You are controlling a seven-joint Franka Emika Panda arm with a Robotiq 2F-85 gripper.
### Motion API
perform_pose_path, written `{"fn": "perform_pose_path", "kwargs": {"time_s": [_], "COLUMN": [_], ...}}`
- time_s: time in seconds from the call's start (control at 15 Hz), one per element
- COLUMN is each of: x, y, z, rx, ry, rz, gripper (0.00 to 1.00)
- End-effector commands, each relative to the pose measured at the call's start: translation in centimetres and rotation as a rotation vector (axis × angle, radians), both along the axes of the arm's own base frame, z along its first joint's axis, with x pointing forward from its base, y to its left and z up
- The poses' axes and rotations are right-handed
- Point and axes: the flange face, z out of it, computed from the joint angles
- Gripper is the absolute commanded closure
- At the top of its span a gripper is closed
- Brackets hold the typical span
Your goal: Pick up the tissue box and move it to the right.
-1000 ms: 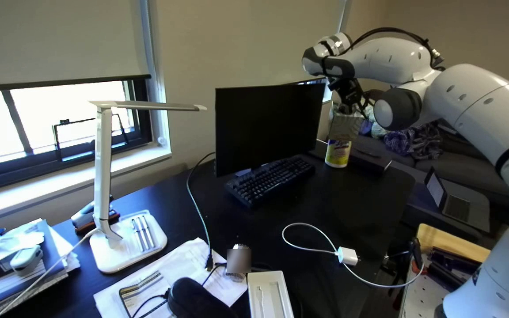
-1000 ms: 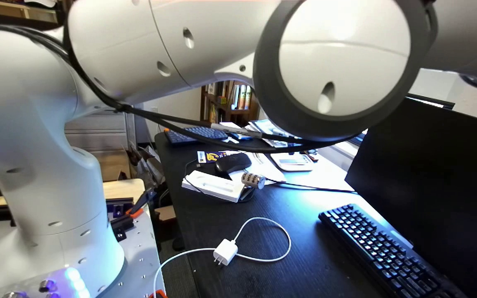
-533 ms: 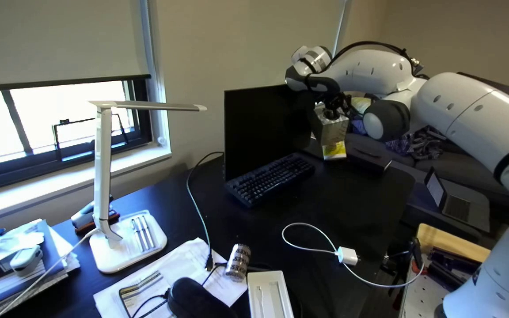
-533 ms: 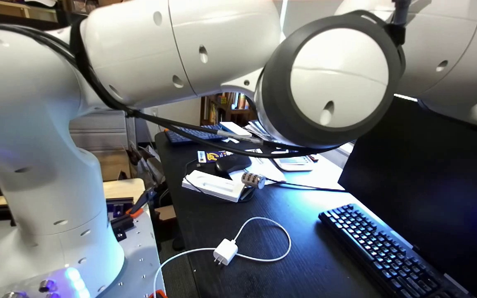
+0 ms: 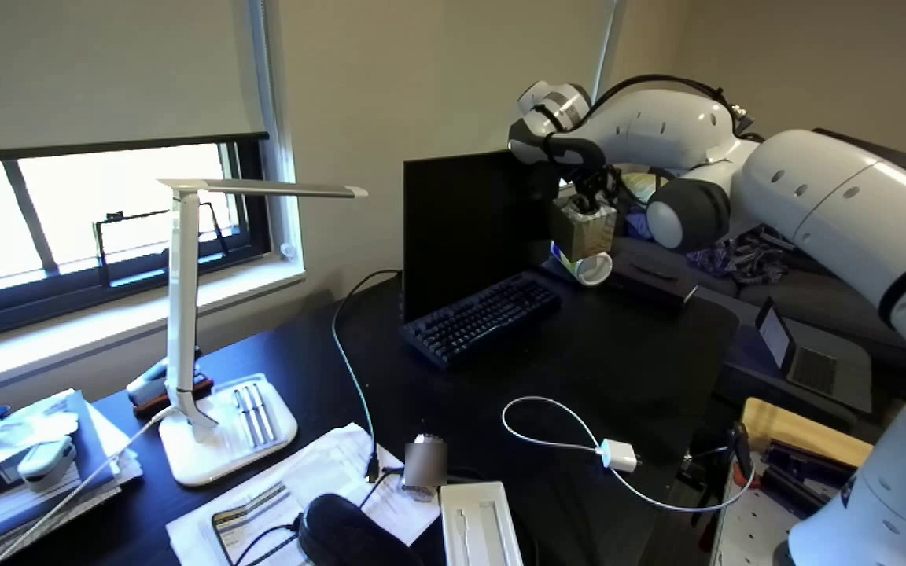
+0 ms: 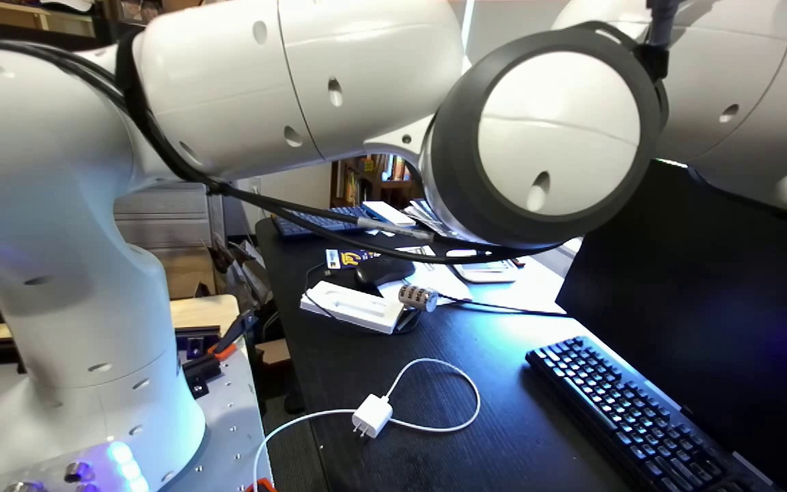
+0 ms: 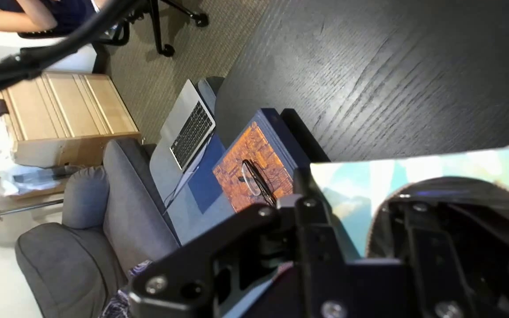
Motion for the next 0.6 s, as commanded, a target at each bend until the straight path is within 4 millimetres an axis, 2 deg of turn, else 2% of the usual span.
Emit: {"fn": "perform_pose_path", "kwargs": {"time_s": [0.0,0.13,0.33,0.53], "x": [0.8,0.5,-1.0,-3.3], "y": [-1.3,-2.8,-7.1,-11.7], "z": [-1.2,-0.1,-0.7,-1.6], "rx": [0.031,0.053,0.055,0.061], "ry": [-0.044,-0.095,-0.184,-0.256], "rz": [0.125,0.160,0.226,0.310], "gripper": [0.97,0.97,0.97,0.97]}}
